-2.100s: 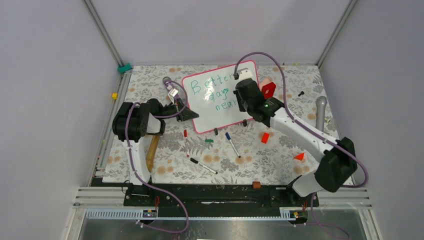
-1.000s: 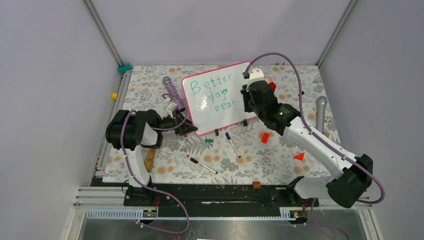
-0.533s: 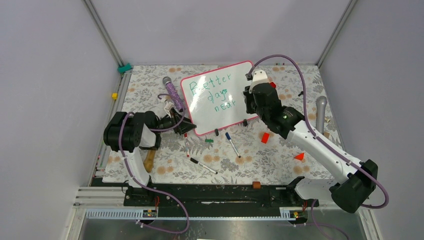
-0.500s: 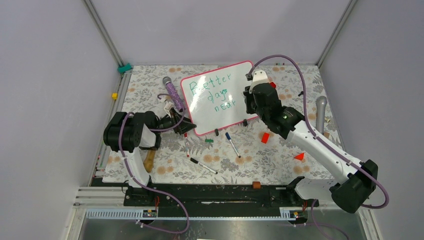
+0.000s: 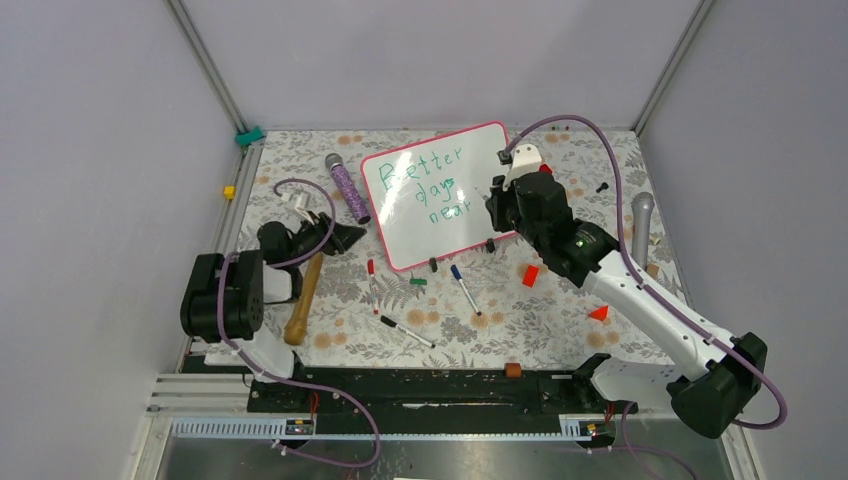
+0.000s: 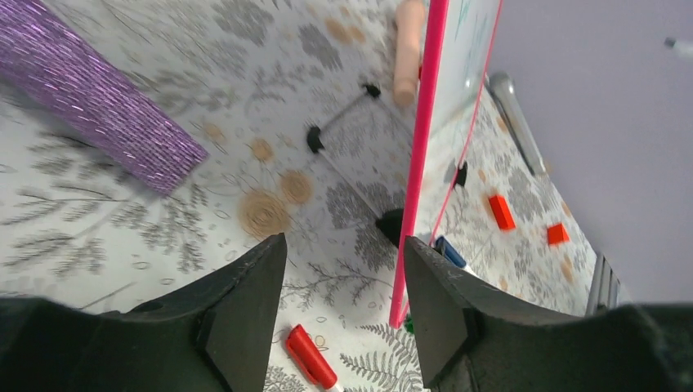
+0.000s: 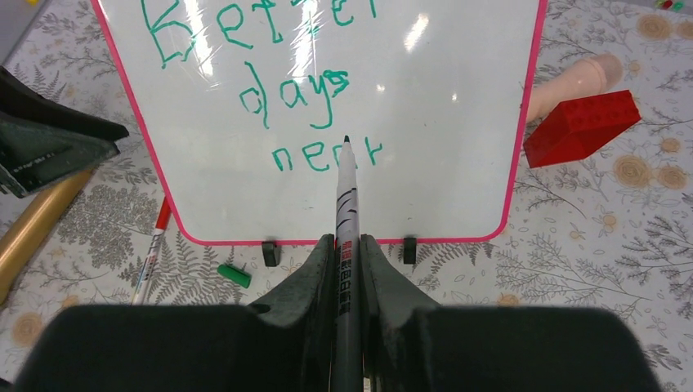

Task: Write a sentence on the whiteboard
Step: Put down the whiteboard on the whiteboard stand, then pick up the pen cap from the center of the board.

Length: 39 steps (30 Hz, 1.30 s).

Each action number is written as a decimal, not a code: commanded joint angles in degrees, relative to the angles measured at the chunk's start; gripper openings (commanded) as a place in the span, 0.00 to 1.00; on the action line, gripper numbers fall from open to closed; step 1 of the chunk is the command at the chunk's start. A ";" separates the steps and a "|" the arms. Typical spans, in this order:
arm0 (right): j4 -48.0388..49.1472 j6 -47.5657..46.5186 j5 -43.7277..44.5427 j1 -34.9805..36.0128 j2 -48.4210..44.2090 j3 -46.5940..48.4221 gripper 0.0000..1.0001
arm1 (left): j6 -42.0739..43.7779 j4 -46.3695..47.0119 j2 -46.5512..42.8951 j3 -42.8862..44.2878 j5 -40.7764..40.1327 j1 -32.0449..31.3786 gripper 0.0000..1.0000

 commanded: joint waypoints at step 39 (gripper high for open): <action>-2.18 -0.28 -1.32 -0.25 -2.17 0.77 0.00 | 19.64 -58.90 -75.48 -9.01 -9.23 -18.17 0.82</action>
